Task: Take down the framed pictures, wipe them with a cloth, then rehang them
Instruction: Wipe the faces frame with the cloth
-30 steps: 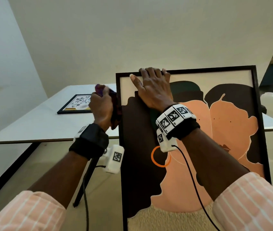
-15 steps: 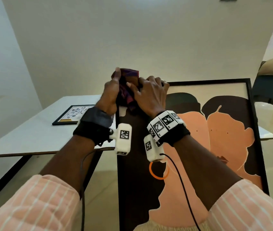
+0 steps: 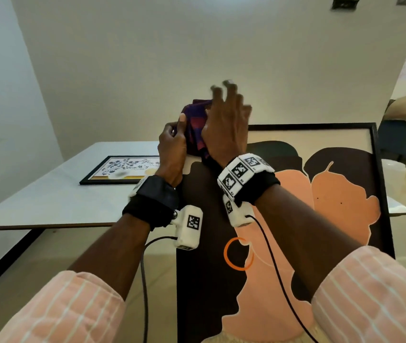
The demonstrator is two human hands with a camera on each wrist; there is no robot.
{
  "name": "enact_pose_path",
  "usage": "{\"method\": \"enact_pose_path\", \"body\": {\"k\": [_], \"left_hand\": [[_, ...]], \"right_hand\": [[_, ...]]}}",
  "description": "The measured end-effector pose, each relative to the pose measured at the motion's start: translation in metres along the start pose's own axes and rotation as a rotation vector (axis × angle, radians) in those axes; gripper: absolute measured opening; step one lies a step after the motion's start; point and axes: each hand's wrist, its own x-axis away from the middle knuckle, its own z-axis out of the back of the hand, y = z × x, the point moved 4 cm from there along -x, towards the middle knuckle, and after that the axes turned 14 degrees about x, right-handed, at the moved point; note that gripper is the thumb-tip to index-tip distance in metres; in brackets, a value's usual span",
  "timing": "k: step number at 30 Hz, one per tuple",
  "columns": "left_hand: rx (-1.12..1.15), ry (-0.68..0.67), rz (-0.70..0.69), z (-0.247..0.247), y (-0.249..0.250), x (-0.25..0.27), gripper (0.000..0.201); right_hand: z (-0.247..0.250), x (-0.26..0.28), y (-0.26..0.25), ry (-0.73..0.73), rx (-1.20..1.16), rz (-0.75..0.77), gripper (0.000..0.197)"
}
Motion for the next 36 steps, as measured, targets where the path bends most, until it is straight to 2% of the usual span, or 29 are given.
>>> {"method": "enact_pose_path", "body": {"k": [1,2,3,4,6,9,11,14,18,22,24,27,29,31,33,36], "left_hand": [[0.04,-0.007,0.031,0.0,-0.002,0.0,0.055],[0.119,-0.012,0.079,0.0,-0.004,0.0,0.066],[0.196,-0.019,0.122,0.001,-0.005,0.001,0.077],[0.238,-0.021,0.146,0.003,-0.006,0.001,0.087],[0.265,-0.031,0.134,0.007,-0.001,0.005,0.099],[0.336,-0.026,0.138,0.01,0.003,0.011,0.104],[0.297,0.025,0.148,0.01,0.005,0.013,0.105],[0.107,0.148,0.06,0.007,0.014,0.022,0.096],[-0.024,0.144,-0.049,0.005,0.017,0.025,0.074],[-0.101,0.199,-0.042,0.022,0.009,0.015,0.056],[-0.127,0.159,-0.038,0.014,0.008,0.017,0.049],[-0.136,0.093,-0.036,-0.003,0.004,0.018,0.042],[-0.103,0.082,-0.049,-0.005,0.004,0.015,0.042],[-0.107,0.111,-0.035,0.005,0.004,0.013,0.043],[-0.069,0.165,0.002,0.02,0.003,0.009,0.042],[-0.028,0.171,0.053,0.02,0.004,0.012,0.044]], "right_hand": [[-0.001,0.004,-0.007,0.025,-0.012,0.138,0.033],[-0.003,0.008,-0.014,-0.028,-0.067,0.236,0.032],[-0.006,0.011,-0.016,-0.123,-0.121,0.273,0.041],[-0.01,0.015,-0.017,-0.207,-0.149,0.275,0.053],[-0.012,0.014,-0.017,-0.248,-0.076,0.315,0.07],[-0.008,-0.001,-0.007,-0.31,-0.021,0.411,0.074],[-0.007,-0.015,0.005,-0.427,-0.031,0.385,0.072],[-0.01,-0.027,0.008,-0.573,-0.068,0.293,0.066],[-0.014,-0.024,-0.003,-0.53,-0.045,0.382,0.06],[-0.021,-0.033,0.044,-0.703,-0.095,0.289,0.062],[-0.018,-0.032,0.053,-0.756,-0.05,0.258,0.058],[-0.015,-0.022,0.016,-0.666,0.054,0.369,0.04],[-0.007,-0.014,-0.007,-0.581,0.039,0.427,0.035],[-0.002,-0.012,0.002,-0.528,0.016,0.443,0.035],[-0.004,-0.014,0.03,-0.509,0.009,0.387,0.04],[-0.007,-0.014,0.055,-0.445,0.057,0.298,0.061]]}}
